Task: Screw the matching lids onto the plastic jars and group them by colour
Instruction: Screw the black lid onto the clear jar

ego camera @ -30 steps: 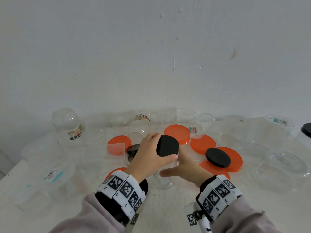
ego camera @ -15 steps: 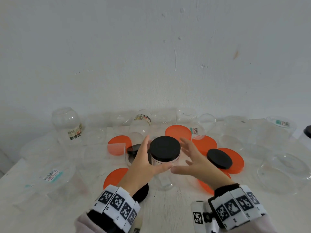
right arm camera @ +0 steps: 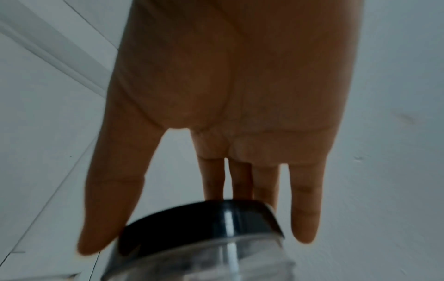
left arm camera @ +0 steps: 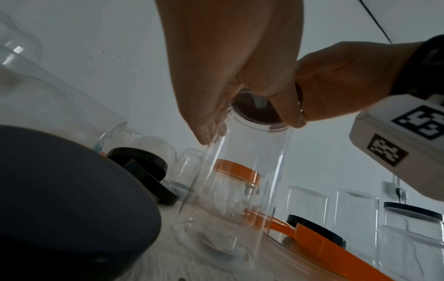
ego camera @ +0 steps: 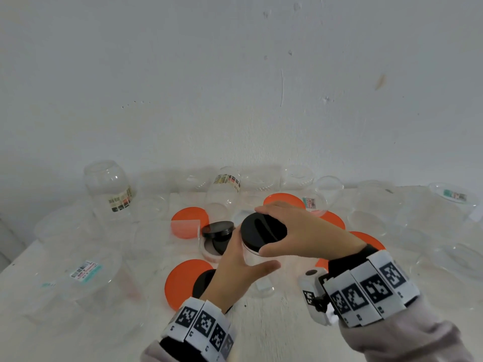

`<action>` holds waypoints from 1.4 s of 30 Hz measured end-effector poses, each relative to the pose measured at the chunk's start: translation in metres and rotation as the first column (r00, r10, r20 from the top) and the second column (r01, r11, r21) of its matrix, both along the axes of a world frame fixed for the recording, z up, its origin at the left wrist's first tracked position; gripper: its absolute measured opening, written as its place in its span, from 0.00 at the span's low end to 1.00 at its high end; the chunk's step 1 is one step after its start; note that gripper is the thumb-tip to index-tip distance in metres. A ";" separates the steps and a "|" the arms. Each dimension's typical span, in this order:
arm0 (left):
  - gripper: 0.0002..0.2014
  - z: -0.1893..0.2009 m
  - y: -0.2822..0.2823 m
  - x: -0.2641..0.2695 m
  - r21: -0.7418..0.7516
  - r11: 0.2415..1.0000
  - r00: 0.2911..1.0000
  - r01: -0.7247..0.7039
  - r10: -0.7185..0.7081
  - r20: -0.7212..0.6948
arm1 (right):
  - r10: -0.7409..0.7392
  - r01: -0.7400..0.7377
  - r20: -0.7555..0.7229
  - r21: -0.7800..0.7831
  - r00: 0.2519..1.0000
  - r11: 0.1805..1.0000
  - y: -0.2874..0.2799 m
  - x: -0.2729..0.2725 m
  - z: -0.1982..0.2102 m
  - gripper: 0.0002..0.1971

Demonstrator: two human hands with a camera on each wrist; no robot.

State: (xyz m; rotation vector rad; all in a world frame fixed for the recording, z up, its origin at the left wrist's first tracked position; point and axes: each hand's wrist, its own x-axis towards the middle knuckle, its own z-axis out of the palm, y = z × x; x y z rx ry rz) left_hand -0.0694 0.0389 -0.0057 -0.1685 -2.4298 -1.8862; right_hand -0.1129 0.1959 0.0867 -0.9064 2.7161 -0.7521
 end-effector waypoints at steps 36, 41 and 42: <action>0.42 -0.003 -0.005 -0.003 0.001 1.000 0.998 0.019 -0.019 0.063 | 0.169 -0.193 0.095 0.441 0.981 0.877 -0.023 -0.020 0.032 0.43; 0.43 0.000 -0.006 -0.003 -0.006 0.999 0.996 0.034 -0.033 0.082 | 0.198 -0.244 0.146 0.462 0.969 0.853 -0.024 -0.022 0.037 0.44; 0.43 0.001 -0.006 -0.003 -0.006 0.999 0.996 0.041 -0.040 0.086 | 0.206 -0.255 0.154 0.468 0.966 0.846 -0.025 -0.022 0.038 0.44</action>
